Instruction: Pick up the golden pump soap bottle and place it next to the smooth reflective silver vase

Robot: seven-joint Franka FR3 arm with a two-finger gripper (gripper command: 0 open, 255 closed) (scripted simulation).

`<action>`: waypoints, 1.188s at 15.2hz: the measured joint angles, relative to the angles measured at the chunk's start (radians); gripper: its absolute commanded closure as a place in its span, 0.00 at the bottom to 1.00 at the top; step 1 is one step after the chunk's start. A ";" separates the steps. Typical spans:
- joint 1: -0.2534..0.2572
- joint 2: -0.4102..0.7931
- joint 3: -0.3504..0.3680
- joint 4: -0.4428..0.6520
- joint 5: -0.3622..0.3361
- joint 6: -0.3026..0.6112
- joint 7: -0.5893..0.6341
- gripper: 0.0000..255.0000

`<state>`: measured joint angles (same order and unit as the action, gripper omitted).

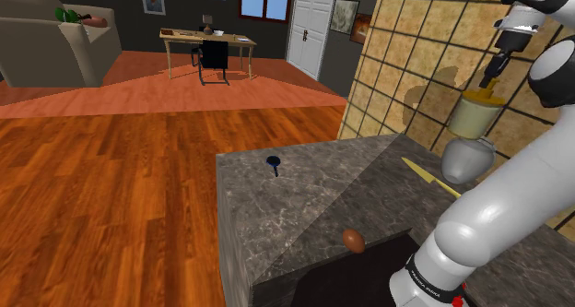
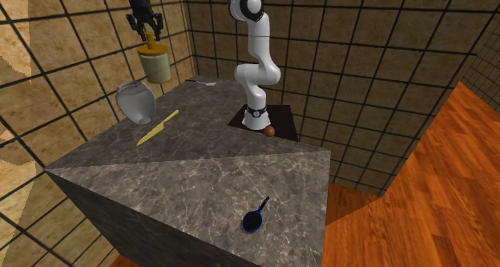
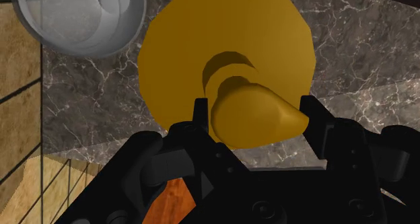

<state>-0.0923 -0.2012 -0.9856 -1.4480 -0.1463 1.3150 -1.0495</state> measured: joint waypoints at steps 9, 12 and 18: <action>-0.024 -0.093 0.052 -0.189 -0.064 0.125 0.050 1.00; -0.030 -0.112 0.063 -0.242 -0.077 0.162 0.065 1.00; -0.044 -0.146 0.071 -0.349 -0.101 0.242 0.083 1.00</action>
<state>-0.1367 -0.3477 -0.9145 -1.7972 -0.2469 1.5574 -0.9666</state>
